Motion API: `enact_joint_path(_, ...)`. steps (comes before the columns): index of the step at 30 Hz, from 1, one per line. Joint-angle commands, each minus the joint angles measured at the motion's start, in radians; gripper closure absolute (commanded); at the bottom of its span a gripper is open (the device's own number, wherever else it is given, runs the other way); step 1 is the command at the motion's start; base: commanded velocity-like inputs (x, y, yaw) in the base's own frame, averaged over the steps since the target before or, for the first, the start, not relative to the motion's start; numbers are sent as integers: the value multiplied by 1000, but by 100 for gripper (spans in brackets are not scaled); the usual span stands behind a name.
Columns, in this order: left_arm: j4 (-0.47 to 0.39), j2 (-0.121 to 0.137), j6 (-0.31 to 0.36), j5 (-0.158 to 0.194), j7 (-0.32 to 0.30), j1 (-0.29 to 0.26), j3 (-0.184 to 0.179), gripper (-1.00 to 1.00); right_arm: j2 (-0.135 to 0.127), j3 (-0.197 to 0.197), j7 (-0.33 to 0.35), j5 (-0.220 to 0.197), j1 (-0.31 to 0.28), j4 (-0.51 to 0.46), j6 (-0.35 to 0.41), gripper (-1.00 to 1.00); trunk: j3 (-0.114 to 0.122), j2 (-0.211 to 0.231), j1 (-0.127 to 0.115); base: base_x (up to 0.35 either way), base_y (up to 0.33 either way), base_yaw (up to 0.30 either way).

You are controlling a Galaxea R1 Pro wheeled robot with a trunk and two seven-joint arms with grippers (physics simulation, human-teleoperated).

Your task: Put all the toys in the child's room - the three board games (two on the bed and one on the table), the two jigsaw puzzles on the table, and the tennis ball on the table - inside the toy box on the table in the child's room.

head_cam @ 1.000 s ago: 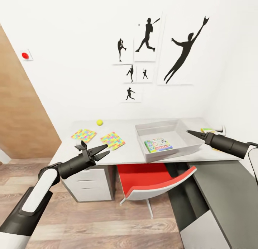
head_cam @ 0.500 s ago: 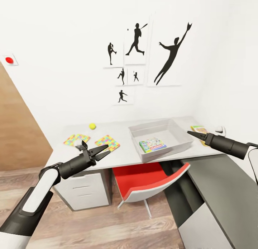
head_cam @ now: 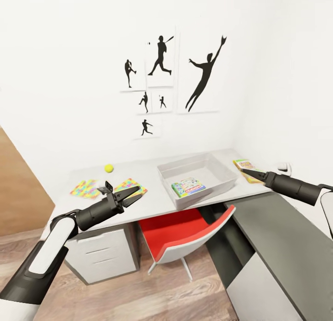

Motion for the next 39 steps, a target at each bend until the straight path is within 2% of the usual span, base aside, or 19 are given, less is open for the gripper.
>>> enact_joint_path(1,0,1,4,4,0,-1,-1,-100,0,-1,5,4,-1,0,5,-100,-1,-2,1,0,25,-219)
enact_joint_path(13,-2,1,4,4,0,-1,-1,-100,0,-1,4,7,8,1,6,-100,13,-2,1,0,10,-219)
enact_joint_path(25,-34,1,4,4,2,-1,0,-100,0,-4,2,11,110,1,5,-100,28,-2,1,0,2,-220)
enact_joint_path(39,-46,1,4,4,3,-1,-4,-100,-1,-9,3,10,162,0,4,-100,44,-2,1,0,0,-220)
